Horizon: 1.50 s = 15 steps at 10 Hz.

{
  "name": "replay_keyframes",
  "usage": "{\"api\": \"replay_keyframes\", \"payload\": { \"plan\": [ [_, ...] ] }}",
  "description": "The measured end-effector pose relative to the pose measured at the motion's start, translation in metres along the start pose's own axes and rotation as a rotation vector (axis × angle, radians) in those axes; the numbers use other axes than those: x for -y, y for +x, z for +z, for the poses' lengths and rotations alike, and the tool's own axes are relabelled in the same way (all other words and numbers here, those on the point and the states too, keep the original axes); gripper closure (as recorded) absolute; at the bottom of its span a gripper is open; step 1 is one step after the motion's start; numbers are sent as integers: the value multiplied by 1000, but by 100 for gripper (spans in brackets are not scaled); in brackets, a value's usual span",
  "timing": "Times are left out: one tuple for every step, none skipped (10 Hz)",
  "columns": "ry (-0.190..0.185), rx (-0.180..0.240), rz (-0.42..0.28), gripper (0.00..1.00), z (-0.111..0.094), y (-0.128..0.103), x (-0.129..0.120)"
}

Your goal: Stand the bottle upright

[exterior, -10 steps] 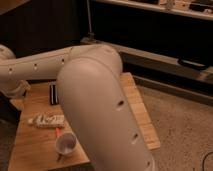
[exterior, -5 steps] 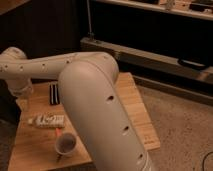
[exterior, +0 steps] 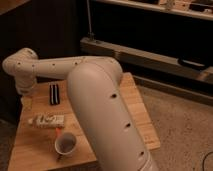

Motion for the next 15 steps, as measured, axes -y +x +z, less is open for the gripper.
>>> {"api": "replay_keyframes", "payload": {
  "plan": [
    [0, -1, -6, 35, 3, 0, -1],
    [2, -7, -22, 35, 7, -5, -5],
    [2, -10, -33, 35, 10, -10, -9],
    [3, -14, -34, 35, 12, -11, -10],
    [8, -29, -31, 35, 17, -8, -9],
    [11, -43, -28, 35, 21, -10, -11],
    [24, -80, -22, 35, 25, -7, -11],
    [33, -129, -8, 35, 29, -9, -14],
    [37, -140, 6, 35, 31, -8, -18],
    [44, -151, 32, 35, 31, 5, -17],
    [48, -145, 46, 35, 33, 12, -16],
    [34, -125, 56, 35, 38, 11, -20],
    [28, -119, 69, 35, 42, 17, -19],
    [24, -108, 80, 35, 42, 20, -17],
    [15, -80, 89, 35, 45, 19, -19]
  ]
}}
